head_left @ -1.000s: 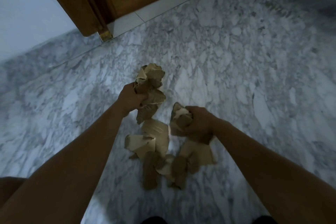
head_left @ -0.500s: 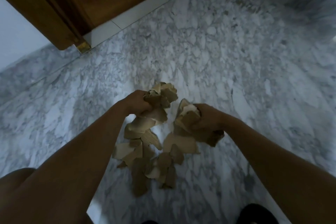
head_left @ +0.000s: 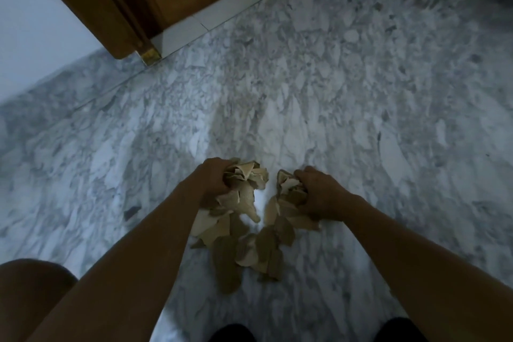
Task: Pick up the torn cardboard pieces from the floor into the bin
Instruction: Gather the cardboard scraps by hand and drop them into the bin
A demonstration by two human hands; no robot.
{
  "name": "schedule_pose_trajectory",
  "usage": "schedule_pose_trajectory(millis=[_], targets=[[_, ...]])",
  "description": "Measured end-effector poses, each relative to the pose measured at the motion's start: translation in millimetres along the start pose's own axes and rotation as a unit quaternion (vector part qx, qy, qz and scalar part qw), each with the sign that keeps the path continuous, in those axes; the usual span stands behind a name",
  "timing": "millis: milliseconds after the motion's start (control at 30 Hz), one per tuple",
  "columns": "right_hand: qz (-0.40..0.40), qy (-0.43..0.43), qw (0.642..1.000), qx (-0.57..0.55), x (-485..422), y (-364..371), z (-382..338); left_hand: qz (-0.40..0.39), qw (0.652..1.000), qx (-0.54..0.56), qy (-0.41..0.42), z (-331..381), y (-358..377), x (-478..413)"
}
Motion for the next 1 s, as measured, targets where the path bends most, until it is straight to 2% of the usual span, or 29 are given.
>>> schedule_pose_trajectory(millis=[133, 267, 433, 533, 633, 700, 767, 867, 1000], targets=[[0.013, 0.05, 0.99, -0.129, 1, -18, 17, -0.006, 0.999, 0.048, -0.006, -3, -7, 5], [0.082, 0.096, 0.962, -0.243, 7, -49, 40, 0.069, 0.986, 0.147, -0.019, -1, -44, 9], [0.139, 0.081, 0.861, -0.482, 21, -67, 38, 0.096, 0.963, 0.249, -0.023, 20, -86, 18], [0.14, 0.118, 0.784, -0.593, 26, -64, 29, 0.106, 0.912, 0.395, -0.027, 40, -91, 19], [0.17, 0.123, 0.722, -0.66, 33, -76, 13, 0.077, 0.871, 0.485, -0.03, 77, -94, 10], [0.225, 0.106, 0.676, -0.694, 42, -90, 8, 0.048, 0.848, 0.527, -0.028, 112, -97, 1], [0.283, 0.096, 0.647, -0.702, 57, -103, 12, 0.002, 0.827, 0.563, -0.003, 154, -101, -4], [0.356, 0.087, 0.602, -0.71, 94, -123, 26, -0.073, 0.819, 0.567, 0.056, 226, -106, -7], [0.432, 0.084, 0.567, -0.696, 170, -152, 50, -0.136, 0.822, 0.543, 0.108, 317, -109, 3]])
Point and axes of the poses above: each hand's wrist, its own x-axis away from the middle knuckle, its own y-axis out of the palm, z = x × y, the point moved 7 cm from there along -x, towards the middle knuckle, and after that the axes turned 2 degrees about -z, right-handed, at the moved point
